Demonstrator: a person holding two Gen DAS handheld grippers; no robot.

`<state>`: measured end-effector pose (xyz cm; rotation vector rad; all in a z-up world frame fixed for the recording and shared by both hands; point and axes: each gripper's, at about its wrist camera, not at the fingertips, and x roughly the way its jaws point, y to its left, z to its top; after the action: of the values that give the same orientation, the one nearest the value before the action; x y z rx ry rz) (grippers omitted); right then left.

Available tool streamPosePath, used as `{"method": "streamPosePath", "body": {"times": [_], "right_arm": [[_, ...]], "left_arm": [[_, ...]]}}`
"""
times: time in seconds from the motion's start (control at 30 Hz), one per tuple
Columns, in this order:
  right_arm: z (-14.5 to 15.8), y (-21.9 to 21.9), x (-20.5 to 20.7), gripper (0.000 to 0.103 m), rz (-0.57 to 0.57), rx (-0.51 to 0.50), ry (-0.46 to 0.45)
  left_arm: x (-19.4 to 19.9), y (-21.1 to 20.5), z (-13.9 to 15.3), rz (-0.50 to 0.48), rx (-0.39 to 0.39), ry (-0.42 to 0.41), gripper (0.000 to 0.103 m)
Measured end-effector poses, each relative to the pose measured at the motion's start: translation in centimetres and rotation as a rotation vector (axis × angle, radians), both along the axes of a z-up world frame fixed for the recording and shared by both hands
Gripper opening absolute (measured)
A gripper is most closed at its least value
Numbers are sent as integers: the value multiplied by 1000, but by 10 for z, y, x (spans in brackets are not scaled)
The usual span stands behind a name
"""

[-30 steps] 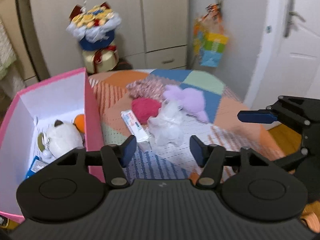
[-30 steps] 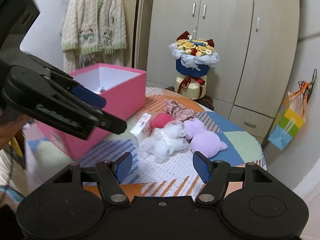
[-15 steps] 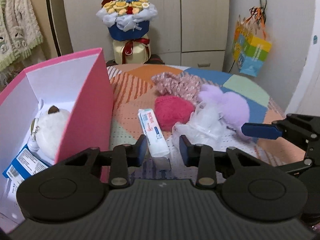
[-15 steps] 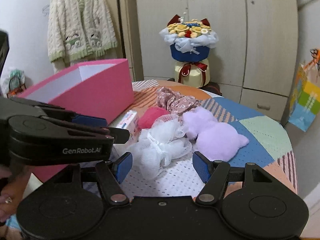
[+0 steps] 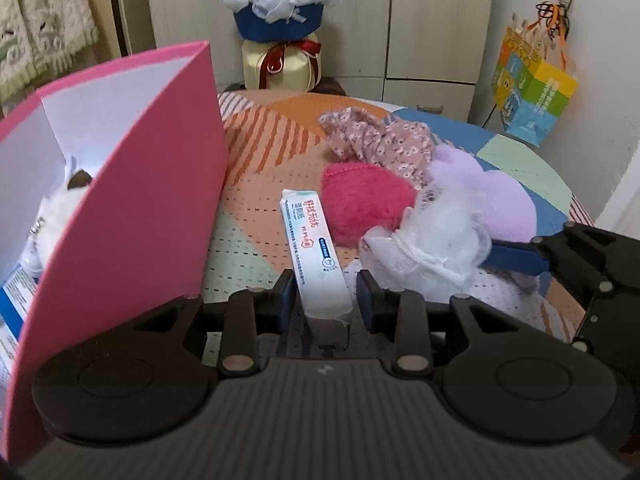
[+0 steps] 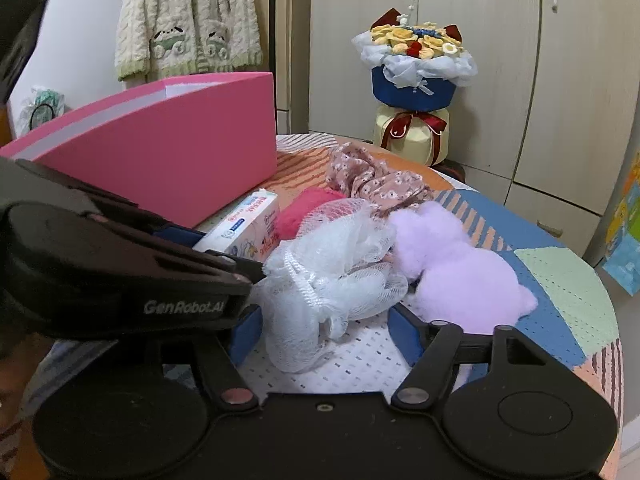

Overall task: Organize soft objects
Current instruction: 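Grasp the toothpaste tube with the left gripper while the right grasps the mesh puff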

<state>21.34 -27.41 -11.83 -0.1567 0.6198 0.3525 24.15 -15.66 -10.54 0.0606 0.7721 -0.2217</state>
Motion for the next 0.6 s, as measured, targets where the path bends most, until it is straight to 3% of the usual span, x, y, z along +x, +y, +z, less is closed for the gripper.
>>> {"method": "streamPosePath", "body": {"times": [0.2, 0.4, 0.47, 0.57, 0.6], "right_arm": [[0, 13, 1, 87, 28, -79, -49], [1, 23, -3, 84, 53, -145, -106], [2, 25, -5, 62, 81, -136, -105], [2, 25, -11, 35, 79, -90, -80], [2, 25, -13, 31, 76, -86, -77]], "left_arm": [[5, 2, -3, 3, -33, 20, 32], [7, 4, -2, 6, -55, 32, 31], [7, 5, -1, 4, -61, 30, 28], [6, 6, 0, -5, -63, 38, 24], [6, 5, 0, -13, -65, 45, 23]]}}
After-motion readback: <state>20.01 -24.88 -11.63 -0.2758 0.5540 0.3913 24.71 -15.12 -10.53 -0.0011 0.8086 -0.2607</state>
